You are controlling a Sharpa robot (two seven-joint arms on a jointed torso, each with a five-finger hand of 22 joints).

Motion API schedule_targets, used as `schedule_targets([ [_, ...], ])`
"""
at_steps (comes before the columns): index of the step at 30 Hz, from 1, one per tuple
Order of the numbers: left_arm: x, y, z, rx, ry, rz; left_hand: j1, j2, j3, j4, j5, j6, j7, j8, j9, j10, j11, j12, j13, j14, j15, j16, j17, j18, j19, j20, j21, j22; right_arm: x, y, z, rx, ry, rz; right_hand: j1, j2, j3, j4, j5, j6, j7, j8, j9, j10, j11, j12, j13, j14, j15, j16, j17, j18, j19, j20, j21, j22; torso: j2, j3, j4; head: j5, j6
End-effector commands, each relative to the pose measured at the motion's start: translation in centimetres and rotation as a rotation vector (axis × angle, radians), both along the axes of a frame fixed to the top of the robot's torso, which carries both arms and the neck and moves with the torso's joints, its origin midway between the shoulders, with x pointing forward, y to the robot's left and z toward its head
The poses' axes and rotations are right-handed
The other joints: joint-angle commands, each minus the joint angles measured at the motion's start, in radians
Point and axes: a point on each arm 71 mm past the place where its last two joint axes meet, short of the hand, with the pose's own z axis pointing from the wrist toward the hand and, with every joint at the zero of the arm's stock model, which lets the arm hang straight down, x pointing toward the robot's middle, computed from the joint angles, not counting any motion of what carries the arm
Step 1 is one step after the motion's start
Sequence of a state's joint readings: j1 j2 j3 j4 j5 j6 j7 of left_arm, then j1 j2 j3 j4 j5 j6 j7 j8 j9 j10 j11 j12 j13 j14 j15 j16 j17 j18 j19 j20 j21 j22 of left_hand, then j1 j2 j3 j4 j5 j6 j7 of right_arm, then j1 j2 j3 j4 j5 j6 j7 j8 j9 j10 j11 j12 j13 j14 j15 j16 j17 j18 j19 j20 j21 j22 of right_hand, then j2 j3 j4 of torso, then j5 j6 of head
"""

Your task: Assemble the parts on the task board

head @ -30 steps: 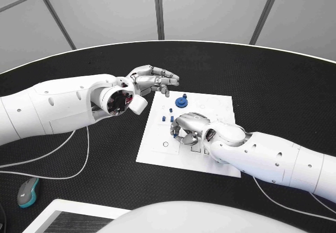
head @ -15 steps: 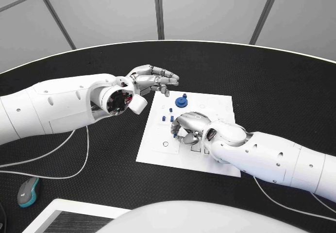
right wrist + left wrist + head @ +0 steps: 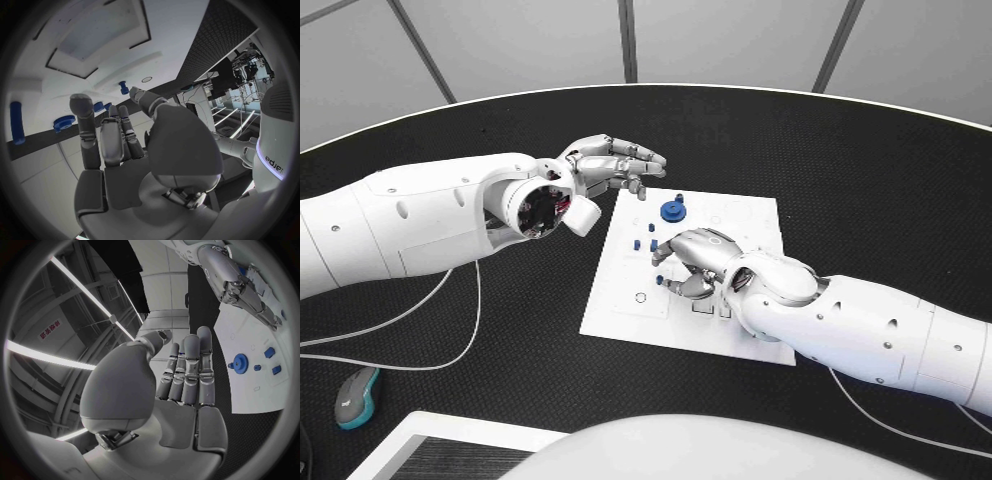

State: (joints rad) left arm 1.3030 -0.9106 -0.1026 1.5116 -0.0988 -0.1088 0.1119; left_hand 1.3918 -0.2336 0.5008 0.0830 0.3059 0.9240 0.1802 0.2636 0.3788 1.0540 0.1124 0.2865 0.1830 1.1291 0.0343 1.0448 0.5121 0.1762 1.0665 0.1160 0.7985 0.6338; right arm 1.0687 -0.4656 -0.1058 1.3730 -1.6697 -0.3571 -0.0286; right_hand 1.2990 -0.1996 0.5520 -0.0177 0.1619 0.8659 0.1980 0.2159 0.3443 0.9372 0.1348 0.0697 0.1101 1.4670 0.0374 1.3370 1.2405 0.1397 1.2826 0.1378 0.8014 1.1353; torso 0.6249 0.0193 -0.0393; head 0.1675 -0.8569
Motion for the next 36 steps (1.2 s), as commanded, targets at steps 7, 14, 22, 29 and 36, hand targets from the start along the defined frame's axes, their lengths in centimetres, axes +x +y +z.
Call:
schedule_targets([
  [7,0.0,0.3,0.0,0.001,-0.001,0.006,0.006,0.007,-0.005,0.000,0.001,-0.003,0.002,0.004,0.001,-0.009,0.002,0.007,-0.001,-0.009,-0.001,-0.004,-0.001,0.008,-0.003,0.003,-0.005,-0.002,-1.5,-3.8,1.4,0.021,0.012,-0.031,-0.001,0.001,-0.017,0.005,0.004,0.007,-0.016,-0.004,-0.002,0.029,-0.010,0.045,0.001,0.028,-0.003,0.005,0.003,0.002,0.014,-0.005,0.016,0.010,-0.005,-0.0012,-0.0060,-0.011,0.007],
  [14,0.1,0.5,0.0,0.001,-0.003,0.009,0.006,0.007,-0.005,0.000,0.001,-0.003,0.002,0.004,0.001,-0.009,0.002,0.007,-0.001,-0.009,-0.001,-0.004,-0.001,0.008,-0.003,0.003,-0.005,-0.002,-0.3,-8.5,3.6,-0.033,0.005,-0.109,-0.008,-0.007,-0.027,0.009,0.002,0.006,-0.026,-0.008,-0.005,0.047,-0.018,0.060,0.000,0.032,-0.009,0.013,0.011,-0.004,0.032,-0.012,0.041,0.024,-0.016,-0.0045,-0.0144,-0.033,0.024],
  [22,0.2,0.3,0.0,-0.001,-0.004,0.004,0.006,0.007,-0.005,0.000,0.001,-0.003,0.002,0.004,0.001,-0.009,0.002,0.007,-0.001,-0.009,-0.001,-0.004,-0.001,0.008,-0.003,0.003,-0.005,-0.002,1.8,-12.0,3.7,-0.095,-0.003,-0.184,-0.010,-0.017,-0.048,0.014,0.002,-0.001,-0.047,-0.014,-0.008,0.026,-0.019,0.055,-0.008,0.034,-0.010,0.017,0.014,-0.006,0.037,-0.014,0.045,0.027,-0.018,-0.0064,-0.0146,-0.041,0.031],
  [29,0.2,0.4,0.0,0.000,-0.004,0.005,0.006,0.007,-0.005,0.000,0.001,-0.003,0.002,0.004,0.001,-0.009,0.002,0.007,-0.001,-0.009,-0.001,-0.004,-0.001,0.008,-0.003,0.003,-0.005,-0.002,2.9,-12.3,3.6,-0.099,-0.017,-0.200,-0.002,-0.011,-0.047,0.013,0.004,-0.003,-0.050,-0.016,-0.009,0.022,-0.018,0.055,-0.010,0.034,-0.010,0.018,0.014,-0.006,0.039,-0.014,0.047,0.029,-0.017,-0.0064,-0.0142,-0.043,0.036],
  [36,0.2,0.4,0.0,0.000,-0.004,0.005,0.006,0.007,-0.005,0.000,0.001,-0.003,0.002,0.004,0.001,-0.009,0.002,0.007,-0.001,-0.009,-0.001,-0.004,-0.001,0.008,-0.003,0.003,-0.005,-0.002,3.2,-11.3,3.7,-0.071,-0.044,-0.187,0.010,0.000,-0.041,0.010,0.006,-0.002,-0.050,-0.016,-0.009,0.027,-0.018,0.060,-0.011,0.034,-0.010,0.019,0.014,-0.007,0.041,-0.014,0.047,0.029,-0.017,-0.0052,-0.0135,-0.042,0.039],
])
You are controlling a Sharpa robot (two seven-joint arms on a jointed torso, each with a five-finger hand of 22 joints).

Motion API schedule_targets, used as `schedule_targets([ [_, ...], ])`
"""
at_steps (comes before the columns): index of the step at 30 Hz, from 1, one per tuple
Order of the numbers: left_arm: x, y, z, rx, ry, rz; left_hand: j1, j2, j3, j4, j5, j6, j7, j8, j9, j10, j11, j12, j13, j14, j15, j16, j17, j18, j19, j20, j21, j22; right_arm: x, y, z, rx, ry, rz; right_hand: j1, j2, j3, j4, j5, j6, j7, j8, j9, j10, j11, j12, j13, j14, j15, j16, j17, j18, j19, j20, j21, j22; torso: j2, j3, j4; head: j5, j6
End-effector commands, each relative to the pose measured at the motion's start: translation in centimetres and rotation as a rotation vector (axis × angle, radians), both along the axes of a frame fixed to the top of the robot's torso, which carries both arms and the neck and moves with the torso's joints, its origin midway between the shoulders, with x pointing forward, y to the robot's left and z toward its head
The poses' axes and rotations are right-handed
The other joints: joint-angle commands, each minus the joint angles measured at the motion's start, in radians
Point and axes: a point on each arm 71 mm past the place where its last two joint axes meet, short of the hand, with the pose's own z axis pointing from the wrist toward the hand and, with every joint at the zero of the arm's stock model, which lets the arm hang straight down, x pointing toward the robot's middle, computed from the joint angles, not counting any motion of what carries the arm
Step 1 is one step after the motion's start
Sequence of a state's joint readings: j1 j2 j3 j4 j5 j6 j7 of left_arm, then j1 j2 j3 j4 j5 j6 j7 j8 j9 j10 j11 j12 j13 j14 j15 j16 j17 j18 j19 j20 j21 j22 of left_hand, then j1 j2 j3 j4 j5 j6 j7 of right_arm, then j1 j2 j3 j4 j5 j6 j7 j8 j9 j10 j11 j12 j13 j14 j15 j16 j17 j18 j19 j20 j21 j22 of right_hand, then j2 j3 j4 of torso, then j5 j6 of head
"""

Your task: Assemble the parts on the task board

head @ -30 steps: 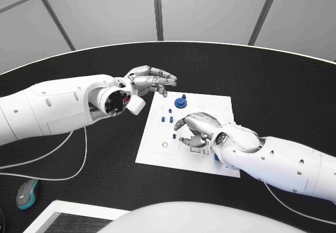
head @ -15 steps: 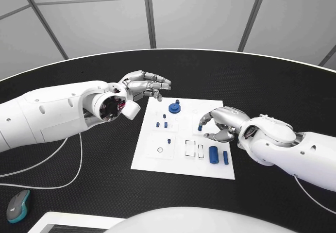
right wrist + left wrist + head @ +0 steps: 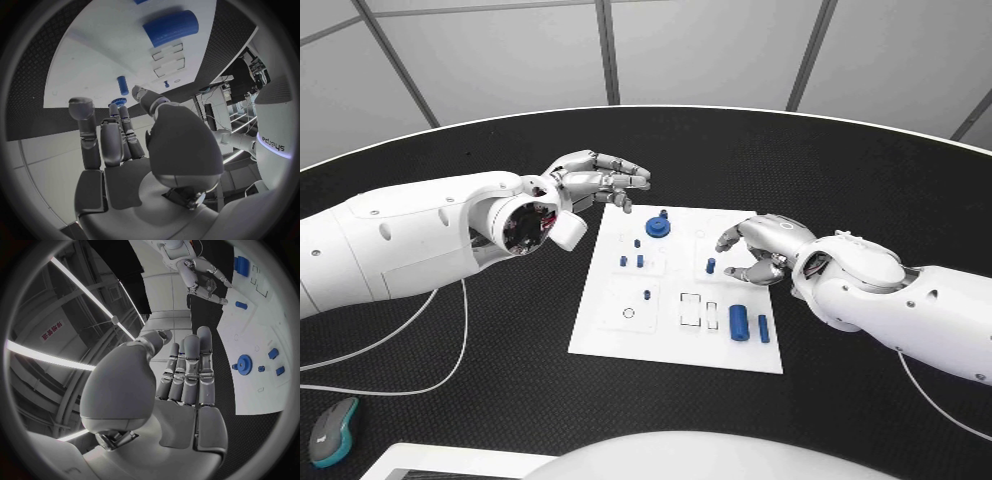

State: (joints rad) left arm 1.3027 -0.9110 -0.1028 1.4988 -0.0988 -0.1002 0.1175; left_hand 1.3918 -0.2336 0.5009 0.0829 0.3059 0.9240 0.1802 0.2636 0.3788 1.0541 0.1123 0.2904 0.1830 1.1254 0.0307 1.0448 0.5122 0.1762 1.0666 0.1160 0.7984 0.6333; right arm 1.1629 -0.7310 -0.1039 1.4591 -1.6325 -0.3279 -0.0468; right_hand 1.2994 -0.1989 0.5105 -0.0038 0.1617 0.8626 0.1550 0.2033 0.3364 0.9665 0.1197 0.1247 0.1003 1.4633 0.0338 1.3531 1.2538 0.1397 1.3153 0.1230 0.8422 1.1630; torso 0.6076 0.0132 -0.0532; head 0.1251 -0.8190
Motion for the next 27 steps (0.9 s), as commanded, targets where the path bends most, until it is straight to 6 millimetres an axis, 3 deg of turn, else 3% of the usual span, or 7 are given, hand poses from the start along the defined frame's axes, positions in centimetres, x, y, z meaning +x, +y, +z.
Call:
schedule_targets([
  [1,0.0,0.0,0.0,0.000,0.000,0.001,0.006,0.007,-0.005,0.000,0.001,-0.003,0.002,0.004,0.001,-0.009,0.002,0.003,-0.001,-0.006,0.002,-0.004,-0.002,0.008,-0.003,0.003,-0.005,-0.001,0.1,0.4,0.0,0.008,-0.009,0.004,0.012,0.001,0.002,-0.004,0.007,0.002,-0.007,-0.004,-0.001,-0.001,-0.003,0.007,-0.001,0.038,-0.006,0.004,0.001,-0.007,0.009,0.001,0.007,0.002,0.001,0.0007,0.0003,0.001,0.001],
  [14,0.0,-0.1,0.0,0.000,0.001,-0.003,0.007,0.009,-0.007,0.000,0.001,-0.003,0.002,0.005,0.001,-0.008,0.001,0.005,-0.001,-0.006,0.002,-0.004,-0.002,0.008,-0.003,0.003,-0.006,-0.002,1.2,1.9,-0.9,-0.040,0.035,0.012,0.015,0.013,0.044,0.004,0.006,0.035,0.007,0.007,0.002,0.098,-0.018,0.040,0.001,0.046,-0.018,0.027,0.025,-0.015,0.033,-0.010,0.057,0.037,0.003,0.0017,-0.0009,-0.001,0.003],
  [27,0.0,-0.2,0.0,-0.001,0.001,-0.005,0.007,0.009,-0.007,0.000,0.001,-0.003,0.002,0.005,0.001,-0.008,0.001,0.005,-0.001,-0.006,0.002,-0.004,-0.002,0.008,-0.003,0.003,-0.006,-0.002,1.8,2.3,-1.4,-0.072,0.060,0.007,0.016,0.014,0.055,0.005,0.005,0.048,0.009,0.011,0.004,0.114,-0.018,0.039,0.000,0.046,-0.019,0.029,0.025,-0.016,0.035,-0.011,0.060,0.041,0.001,0.0022,-0.0016,0.000,0.000],
])
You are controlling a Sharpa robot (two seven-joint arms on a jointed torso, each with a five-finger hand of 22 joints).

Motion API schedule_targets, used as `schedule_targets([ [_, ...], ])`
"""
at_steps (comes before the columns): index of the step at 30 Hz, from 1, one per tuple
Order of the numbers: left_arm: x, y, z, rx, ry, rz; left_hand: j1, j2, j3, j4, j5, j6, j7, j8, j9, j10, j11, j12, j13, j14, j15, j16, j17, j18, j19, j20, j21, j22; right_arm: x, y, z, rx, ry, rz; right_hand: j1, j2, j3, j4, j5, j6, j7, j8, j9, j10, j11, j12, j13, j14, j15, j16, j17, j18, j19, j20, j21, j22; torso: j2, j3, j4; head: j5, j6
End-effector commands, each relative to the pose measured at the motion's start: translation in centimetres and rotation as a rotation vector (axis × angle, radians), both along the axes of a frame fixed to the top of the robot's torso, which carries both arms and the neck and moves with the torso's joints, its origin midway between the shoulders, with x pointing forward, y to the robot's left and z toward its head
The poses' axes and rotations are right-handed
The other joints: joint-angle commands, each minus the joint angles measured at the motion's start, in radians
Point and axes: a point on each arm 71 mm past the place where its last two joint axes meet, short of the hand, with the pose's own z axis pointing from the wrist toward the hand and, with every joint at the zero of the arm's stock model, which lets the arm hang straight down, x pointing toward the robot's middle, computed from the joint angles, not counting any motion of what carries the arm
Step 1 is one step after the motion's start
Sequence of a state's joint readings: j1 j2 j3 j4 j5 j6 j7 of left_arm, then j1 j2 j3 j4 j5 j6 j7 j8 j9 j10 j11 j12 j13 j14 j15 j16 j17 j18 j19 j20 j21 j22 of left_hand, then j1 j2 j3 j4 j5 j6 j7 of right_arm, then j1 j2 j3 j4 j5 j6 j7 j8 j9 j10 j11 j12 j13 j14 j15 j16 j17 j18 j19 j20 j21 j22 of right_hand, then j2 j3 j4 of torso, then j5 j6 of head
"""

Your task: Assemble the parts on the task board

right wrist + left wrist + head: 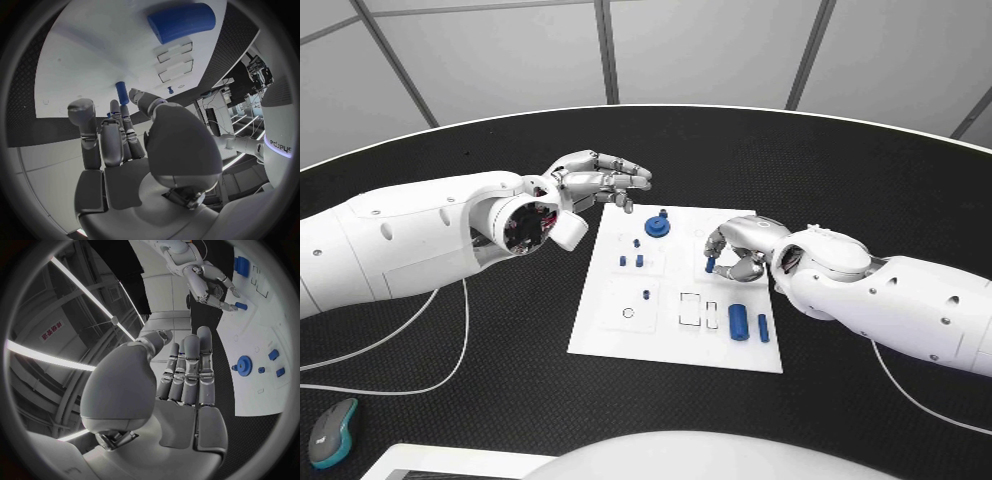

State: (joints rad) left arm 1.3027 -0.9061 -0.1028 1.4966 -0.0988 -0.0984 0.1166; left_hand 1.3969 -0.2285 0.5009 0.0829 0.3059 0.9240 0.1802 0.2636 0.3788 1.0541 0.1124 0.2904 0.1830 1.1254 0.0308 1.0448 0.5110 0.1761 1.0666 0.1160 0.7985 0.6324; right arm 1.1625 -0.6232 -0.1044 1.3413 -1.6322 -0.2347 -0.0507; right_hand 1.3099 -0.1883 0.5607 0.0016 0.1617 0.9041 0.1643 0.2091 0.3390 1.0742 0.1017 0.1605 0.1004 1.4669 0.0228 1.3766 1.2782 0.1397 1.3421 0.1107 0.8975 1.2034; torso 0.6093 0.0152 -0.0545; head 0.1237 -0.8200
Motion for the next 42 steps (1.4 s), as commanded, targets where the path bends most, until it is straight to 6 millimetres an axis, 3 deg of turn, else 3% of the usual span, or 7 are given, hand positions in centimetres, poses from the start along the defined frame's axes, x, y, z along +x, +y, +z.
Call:
schedule_targets([
  [1,0.00,-0.02,0.00,0.000,0.000,-0.001,0.002,0.004,-0.007,0.000,0.001,-0.003,0.002,0.005,0.001,-0.008,0.001,0.005,-0.001,-0.006,0.002,-0.004,-0.001,0.008,-0.003,0.003,-0.006,-0.001,0.13,0.08,-0.04,0.000,-0.002,-0.002,0.006,0.004,0.006,-0.001,0.006,0.006,-0.001,0.005,0.001,0.007,0.000,0.003,0.000,0.043,-0.008,0.005,0.001,-0.016,0.008,0.001,0.005,0.001,0.000,0.0001,0.0004,0.001,0.001],
  [10,-0.04,0.03,0.01,0.000,0.001,0.000,0.002,0.004,-0.007,0.000,0.001,-0.003,0.002,0.005,0.001,-0.008,0.001,0.005,-0.001,-0.006,0.002,-0.004,-0.001,0.008,-0.003,0.003,-0.006,-0.001,0.49,0.30,-0.19,-0.006,-0.001,-0.006,0.010,0.014,0.022,0.000,0.006,0.018,0.000,0.009,0.003,0.017,-0.001,-0.002,-0.002,0.043,-0.008,0.008,0.003,-0.017,0.009,0.001,0.010,0.006,0.001,-0.0008,0.0015,0.000,0.000],
  [21,-0.08,0.03,0.02,0.000,0.001,0.000,0.002,0.004,-0.007,0.000,0.001,-0.003,0.002,0.005,0.001,-0.008,0.001,0.005,-0.001,-0.006,0.002,-0.004,-0.001,0.008,-0.003,0.003,-0.006,-0.001,0.76,0.55,-0.57,-0.022,0.015,-0.004,0.022,0.031,0.038,-0.008,-0.006,0.061,-0.011,0.028,0.014,0.093,-0.019,0.012,0.013,0.044,-0.022,0.014,0.008,-0.019,0.014,-0.010,0.027,0.023,0.000,-0.0002,0.0001,0.002,-0.004],
  [42,-0.11,0.05,0.01,0.001,0.003,0.001,0.002,0.004,-0.007,0.000,0.001,-0.003,0.002,0.005,0.001,-0.008,0.001,0.005,-0.001,-0.006,0.002,-0.004,-0.001,0.008,-0.003,0.003,-0.006,-0.001,0.78,0.79,-0.77,-0.031,0.026,-0.001,0.020,0.035,0.036,-0.008,-0.018,0.074,-0.015,0.033,0.018,0.110,-0.023,0.011,0.019,0.045,-0.026,0.016,0.009,-0.020,0.016,-0.013,0.032,0.028,-0.001,-0.0001,0.0000,0.002,-0.008],
])
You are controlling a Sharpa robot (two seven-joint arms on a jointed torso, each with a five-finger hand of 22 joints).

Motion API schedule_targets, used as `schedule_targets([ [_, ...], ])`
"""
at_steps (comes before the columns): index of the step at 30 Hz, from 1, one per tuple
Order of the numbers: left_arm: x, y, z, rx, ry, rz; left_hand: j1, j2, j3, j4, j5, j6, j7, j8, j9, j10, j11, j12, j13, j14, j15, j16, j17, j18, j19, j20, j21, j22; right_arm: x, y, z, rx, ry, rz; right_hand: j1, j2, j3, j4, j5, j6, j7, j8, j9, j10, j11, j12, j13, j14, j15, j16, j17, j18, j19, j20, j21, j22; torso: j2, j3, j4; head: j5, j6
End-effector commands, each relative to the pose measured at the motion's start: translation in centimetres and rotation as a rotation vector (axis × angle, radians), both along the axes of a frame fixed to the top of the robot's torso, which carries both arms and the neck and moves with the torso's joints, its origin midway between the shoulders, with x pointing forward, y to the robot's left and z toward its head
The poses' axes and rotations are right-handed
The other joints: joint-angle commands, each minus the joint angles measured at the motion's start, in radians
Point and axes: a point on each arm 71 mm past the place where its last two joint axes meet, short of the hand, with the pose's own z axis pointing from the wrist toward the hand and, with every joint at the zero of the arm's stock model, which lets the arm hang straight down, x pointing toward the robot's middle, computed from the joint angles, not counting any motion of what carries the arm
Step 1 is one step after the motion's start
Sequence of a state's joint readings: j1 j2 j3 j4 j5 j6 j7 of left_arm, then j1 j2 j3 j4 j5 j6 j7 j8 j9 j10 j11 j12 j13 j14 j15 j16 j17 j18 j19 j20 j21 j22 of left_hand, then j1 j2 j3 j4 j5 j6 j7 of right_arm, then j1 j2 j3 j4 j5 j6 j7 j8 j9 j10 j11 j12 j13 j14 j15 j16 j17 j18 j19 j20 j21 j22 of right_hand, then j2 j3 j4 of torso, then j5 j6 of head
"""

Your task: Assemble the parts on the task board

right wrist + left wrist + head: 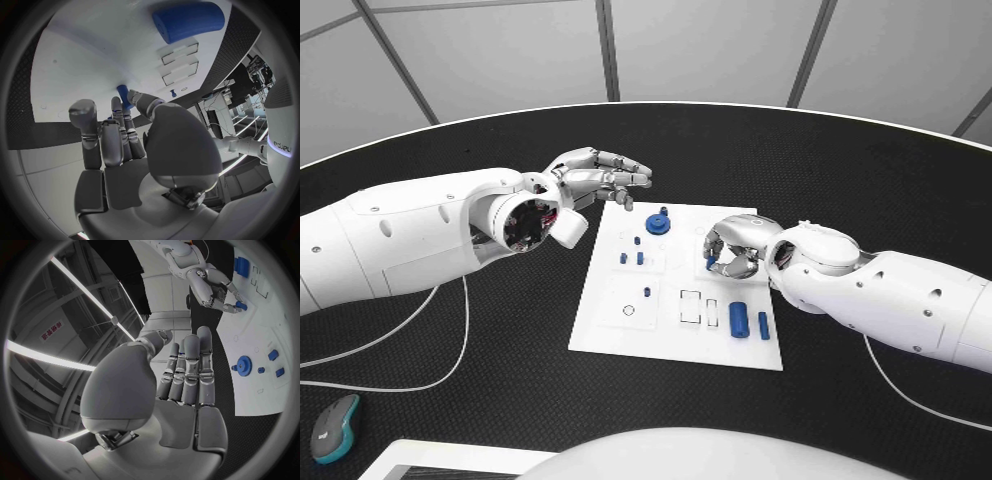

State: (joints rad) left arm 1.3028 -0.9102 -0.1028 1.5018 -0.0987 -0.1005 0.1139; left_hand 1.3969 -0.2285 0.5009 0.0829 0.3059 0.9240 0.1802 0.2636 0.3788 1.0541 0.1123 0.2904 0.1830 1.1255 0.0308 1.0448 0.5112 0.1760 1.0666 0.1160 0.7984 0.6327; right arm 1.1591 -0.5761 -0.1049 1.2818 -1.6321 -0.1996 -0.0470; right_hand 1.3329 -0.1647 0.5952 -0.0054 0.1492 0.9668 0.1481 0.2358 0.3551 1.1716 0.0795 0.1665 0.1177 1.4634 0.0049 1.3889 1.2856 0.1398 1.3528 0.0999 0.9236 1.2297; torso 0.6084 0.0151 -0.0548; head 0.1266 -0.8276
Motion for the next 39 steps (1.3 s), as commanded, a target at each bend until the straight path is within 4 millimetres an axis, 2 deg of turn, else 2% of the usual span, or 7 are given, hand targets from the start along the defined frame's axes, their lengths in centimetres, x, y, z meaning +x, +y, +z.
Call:
schedule_targets([
  [1,0.0,0.0,0.0,0.000,0.001,0.000,0.002,0.004,-0.007,0.000,0.001,-0.003,0.002,0.005,0.001,-0.008,0.001,0.005,-0.001,-0.006,0.002,-0.003,-0.001,0.008,-0.003,0.003,-0.006,-0.001,0.0,0.0,0.0,-0.002,0.001,-0.001,-0.003,0.011,0.002,-0.001,-0.005,0.011,0.002,0.006,0.002,0.013,-0.001,0.005,0.002,0.048,-0.008,0.004,0.002,-0.020,0.005,-0.002,0.006,0.002,0.000,0.0000,0.0004,-0.001,-0.001],
  [6,0.0,0.0,0.0,0.001,0.001,0.001,0.002,0.004,-0.007,0.000,0.001,-0.003,0.002,0.005,0.001,-0.008,0.001,0.005,-0.001,-0.006,0.002,-0.003,-0.001,0.008,-0.003,0.003,-0.006,-0.001,0.0,-0.1,0.0,0.008,0.003,-0.005,0.004,0.035,-0.001,-0.005,-0.001,0.054,-0.013,0.032,0.018,0.056,-0.017,0.016,0.020,0.049,-0.020,0.006,0.003,-0.022,0.010,-0.012,0.017,0.012,0.000,0.0000,0.0004,-0.001,-0.001],
  [10,0.0,0.0,0.0,0.001,0.001,0.001,0.004,0.006,-0.009,0.002,0.001,-0.003,0.002,0.007,0.001,-0.009,0.001,0.007,-0.001,-0.007,0.002,-0.003,-0.002,0.008,-0.002,0.003,-0.007,-0.002,0.0,-0.1,0.2,0.030,-0.009,-0.008,0.008,0.054,0.000,-0.006,0.001,0.066,-0.019,0.044,0.029,0.072,-0.022,0.017,0.029,0.050,-0.025,0.008,0.006,-0.024,0.014,-0.017,0.027,0.020,-0.001,-0.0001,-0.0002,0.000,-0.003],
  [22,0.1,0.2,0.0,0.003,0.002,0.004,0.005,0.007,-0.009,0.001,0.002,-0.003,0.002,0.007,0.001,-0.009,0.001,0.007,-0.001,-0.007,0.002,-0.003,-0.002,0.008,-0.002,0.003,-0.007,-0.002,-0.5,-0.7,0.8,0.093,-0.026,-0.024,0.002,0.053,-0.005,-0.005,-0.003,0.067,-0.020,0.048,0.034,0.075,-0.023,0.015,0.033,0.051,-0.026,0.008,0.005,-0.025,0.016,-0.019,0.030,0.023,-0.002,-0.0001,-0.0005,0.000,-0.001],
  [29,0.1,0.3,-0.1,0.004,0.003,0.006,0.007,0.008,-0.008,0.001,0.002,-0.003,0.001,0.007,0.001,-0.009,0.001,0.008,-0.002,-0.007,0.002,-0.003,-0.002,0.009,-0.002,0.002,-0.007,-0.003,-2.2,-0.8,1.8,0.145,-0.016,-0.010,0.001,0.053,-0.006,-0.005,-0.004,0.067,-0.020,0.048,0.034,0.075,-0.023,0.015,0.033,0.050,-0.026,0.008,0.004,-0.025,0.016,-0.019,0.031,0.023,-0.003,-0.0015,-0.0019,0.004,-0.001],
  [35,0.2,0.3,-0.1,0.005,0.003,0.007,0.007,0.008,-0.008,0.001,0.002,-0.003,0.001,0.007,0.001,-0.009,0.001,0.008,-0.002,-0.007,0.002,-0.003,-0.002,0.009,-0.002,0.002,-0.007,-0.003,-4.3,0.5,3.3,0.199,-0.017,0.043,0.001,0.053,-0.006,-0.005,-0.004,0.067,-0.020,0.049,0.035,0.075,-0.023,0.014,0.033,0.051,-0.026,0.008,0.005,-0.025,0.017,-0.019,0.034,0.025,-0.003,-0.0010,-0.0017,0.006,0.002],
  [39,0.3,0.2,-0.1,0.004,0.003,0.004,0.007,0.008,-0.008,0.001,0.002,-0.003,0.001,0.007,0.001,-0.009,0.001,0.008,-0.002,-0.007,0.002,-0.003,-0.002,0.009,-0.002,0.002,-0.007,-0.003,-5.6,2.7,4.0,0.235,-0.013,0.104,0.000,0.053,-0.007,-0.005,-0.005,0.067,-0.020,0.049,0.035,0.075,-0.023,0.014,0.034,0.051,-0.026,0.009,0.006,-0.025,0.017,-0.019,0.034,0.025,-0.002,-0.0010,-0.0014,0.010,0.004],
])
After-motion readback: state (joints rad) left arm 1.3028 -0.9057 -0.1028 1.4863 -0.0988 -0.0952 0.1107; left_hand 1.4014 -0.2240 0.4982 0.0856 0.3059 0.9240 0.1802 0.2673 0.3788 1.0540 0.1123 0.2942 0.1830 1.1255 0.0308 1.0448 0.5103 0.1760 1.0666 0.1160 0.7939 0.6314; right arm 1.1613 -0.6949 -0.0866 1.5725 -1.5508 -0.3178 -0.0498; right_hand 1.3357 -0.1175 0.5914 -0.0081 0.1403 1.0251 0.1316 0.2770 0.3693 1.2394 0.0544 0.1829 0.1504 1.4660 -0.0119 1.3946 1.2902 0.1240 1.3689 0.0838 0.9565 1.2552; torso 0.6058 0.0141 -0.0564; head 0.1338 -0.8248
